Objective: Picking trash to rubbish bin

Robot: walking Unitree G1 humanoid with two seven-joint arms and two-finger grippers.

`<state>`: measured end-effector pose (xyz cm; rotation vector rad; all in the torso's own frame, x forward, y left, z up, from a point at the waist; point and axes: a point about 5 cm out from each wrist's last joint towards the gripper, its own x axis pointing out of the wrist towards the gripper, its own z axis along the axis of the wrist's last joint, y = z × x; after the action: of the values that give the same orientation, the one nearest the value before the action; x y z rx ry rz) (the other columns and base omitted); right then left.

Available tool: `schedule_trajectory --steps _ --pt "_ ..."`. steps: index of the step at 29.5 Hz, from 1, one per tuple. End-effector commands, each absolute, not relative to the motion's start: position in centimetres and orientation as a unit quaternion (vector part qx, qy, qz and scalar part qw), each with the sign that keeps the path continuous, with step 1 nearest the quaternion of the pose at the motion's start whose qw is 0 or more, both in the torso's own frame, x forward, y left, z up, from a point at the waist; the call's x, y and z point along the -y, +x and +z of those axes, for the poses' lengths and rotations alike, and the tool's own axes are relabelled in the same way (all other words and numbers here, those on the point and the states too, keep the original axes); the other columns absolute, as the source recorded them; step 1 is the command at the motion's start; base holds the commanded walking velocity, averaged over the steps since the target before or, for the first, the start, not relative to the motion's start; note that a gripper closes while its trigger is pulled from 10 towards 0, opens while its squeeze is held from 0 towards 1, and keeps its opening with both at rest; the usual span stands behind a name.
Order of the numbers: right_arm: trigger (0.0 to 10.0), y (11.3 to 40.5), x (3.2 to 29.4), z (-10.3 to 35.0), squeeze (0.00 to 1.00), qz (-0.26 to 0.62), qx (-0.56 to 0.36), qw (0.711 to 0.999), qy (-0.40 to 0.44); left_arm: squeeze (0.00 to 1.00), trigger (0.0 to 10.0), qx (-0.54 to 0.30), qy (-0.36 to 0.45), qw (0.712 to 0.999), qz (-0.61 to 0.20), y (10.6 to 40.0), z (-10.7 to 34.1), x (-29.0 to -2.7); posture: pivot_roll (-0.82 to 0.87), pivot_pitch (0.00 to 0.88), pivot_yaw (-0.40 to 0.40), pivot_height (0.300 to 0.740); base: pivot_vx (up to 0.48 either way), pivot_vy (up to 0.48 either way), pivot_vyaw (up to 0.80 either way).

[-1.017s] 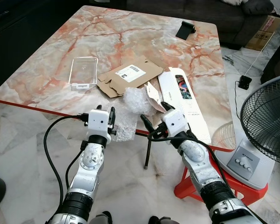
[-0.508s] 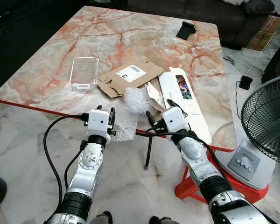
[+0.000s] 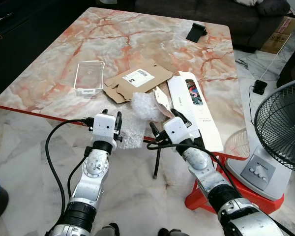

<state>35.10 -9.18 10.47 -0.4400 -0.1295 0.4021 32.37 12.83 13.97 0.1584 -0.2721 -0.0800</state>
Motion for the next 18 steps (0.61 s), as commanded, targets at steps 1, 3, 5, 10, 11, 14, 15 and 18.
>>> schedule_trajectory --steps 1,3,5,10,11,14,15,18 --pt "10.0 35.27 9.19 10.56 0.00 0.193 0.064 0.953 -0.224 0.00 10.0 0.136 0.087 0.986 -0.046 32.32 14.12 -12.60 0.12 0.153 -0.029 0.740 0.000 0.000 0.00" --pt "10.0 35.37 9.25 10.60 0.00 0.185 0.063 0.955 -0.225 0.00 10.0 0.135 0.088 0.986 -0.046 32.31 14.13 -12.64 0.12 0.153 -0.027 0.740 0.000 0.000 0.00" --pt "10.0 35.57 9.43 10.63 0.00 0.172 0.060 0.956 -0.231 0.00 10.0 0.135 0.089 0.986 -0.047 32.30 14.15 -12.57 0.13 0.152 -0.025 0.740 0.000 0.000 0.00" --pt "10.0 35.70 9.38 10.70 0.00 0.162 0.062 0.956 -0.237 0.00 10.0 0.136 0.091 0.985 -0.048 32.26 14.22 -12.53 0.13 0.152 -0.021 0.740 0.000 0.000 0.00" --pt "10.0 35.76 9.36 10.72 0.00 0.159 0.061 0.955 -0.241 0.00 10.0 0.136 0.091 0.985 -0.048 32.27 14.24 -12.50 0.13 0.152 -0.020 0.740 0.000 0.000 0.00" --pt "10.0 35.86 9.25 10.76 0.00 0.157 0.062 0.952 -0.255 0.00 10.0 0.137 0.092 0.985 -0.050 32.27 14.28 -12.45 0.13 0.151 -0.019 0.740 0.000 0.000 0.00" --pt "10.0 36.00 9.25 10.64 0.00 0.151 0.053 0.951 -0.264 0.00 10.0 0.137 0.095 0.985 -0.051 32.26 14.31 -12.39 0.13 0.151 -0.018 0.740 0.000 0.000 0.00" --pt "10.0 36.05 9.16 10.72 0.00 0.150 0.055 0.951 -0.263 0.00 10.0 0.139 0.100 0.984 -0.054 32.23 14.36 -12.24 0.14 0.150 -0.016 0.740 0.000 0.000 0.00"
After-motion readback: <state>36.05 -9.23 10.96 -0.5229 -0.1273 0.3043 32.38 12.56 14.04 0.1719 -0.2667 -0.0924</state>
